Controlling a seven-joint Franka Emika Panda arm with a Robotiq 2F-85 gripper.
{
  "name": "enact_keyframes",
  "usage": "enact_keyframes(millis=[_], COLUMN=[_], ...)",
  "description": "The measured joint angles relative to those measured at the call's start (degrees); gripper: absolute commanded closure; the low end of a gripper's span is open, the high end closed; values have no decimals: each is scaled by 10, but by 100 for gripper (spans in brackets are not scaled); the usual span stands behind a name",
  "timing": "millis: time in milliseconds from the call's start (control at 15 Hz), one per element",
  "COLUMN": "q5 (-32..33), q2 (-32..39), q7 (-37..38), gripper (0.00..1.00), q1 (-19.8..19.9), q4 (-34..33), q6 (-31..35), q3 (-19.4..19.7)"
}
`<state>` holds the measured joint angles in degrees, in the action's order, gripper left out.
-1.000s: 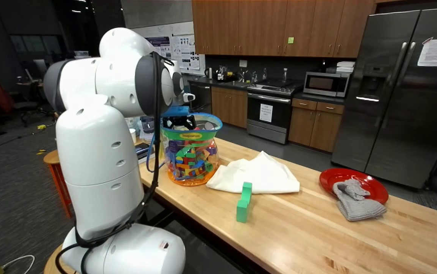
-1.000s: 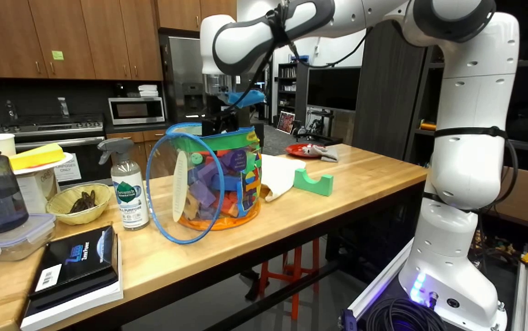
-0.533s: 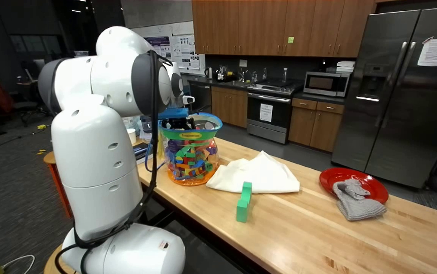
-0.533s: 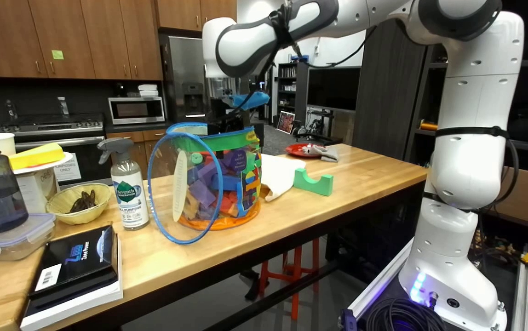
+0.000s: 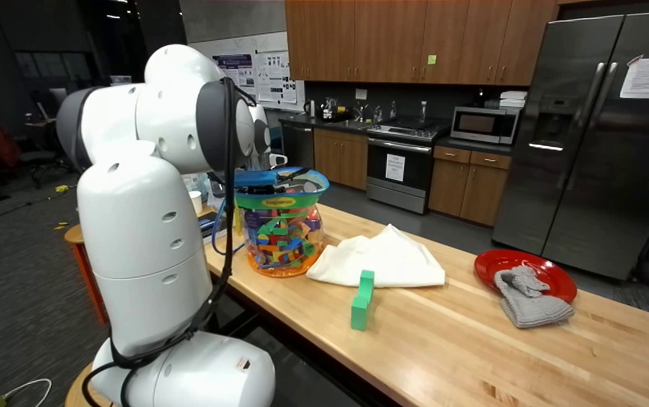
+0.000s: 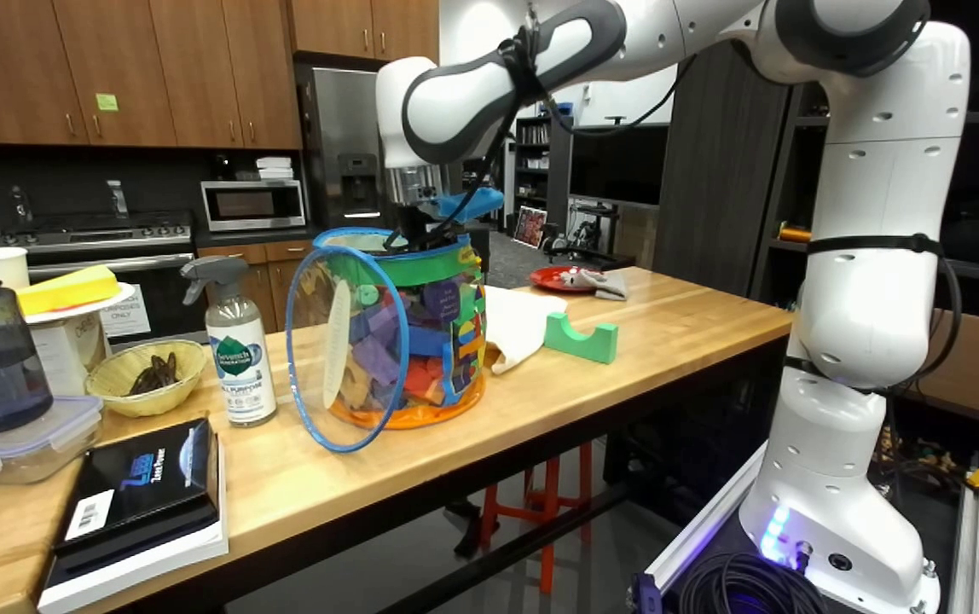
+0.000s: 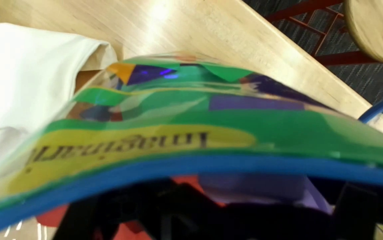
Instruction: Take a purple block out of the bag
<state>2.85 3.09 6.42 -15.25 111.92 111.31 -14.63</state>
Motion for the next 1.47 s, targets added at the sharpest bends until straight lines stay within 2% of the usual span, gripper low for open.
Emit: enact_keyframes(millis=[400, 467, 800, 1467], q5=[0, 0, -1, -9], q2=[-1, -3, -4, -4], q7=[0, 0, 0, -2], gripper=[70, 74, 84, 84], q1=[0, 0, 0, 0], q4=[5, 4, 1, -19], q6=[-1, -1, -1, 0], q3=[0, 0, 0, 0])
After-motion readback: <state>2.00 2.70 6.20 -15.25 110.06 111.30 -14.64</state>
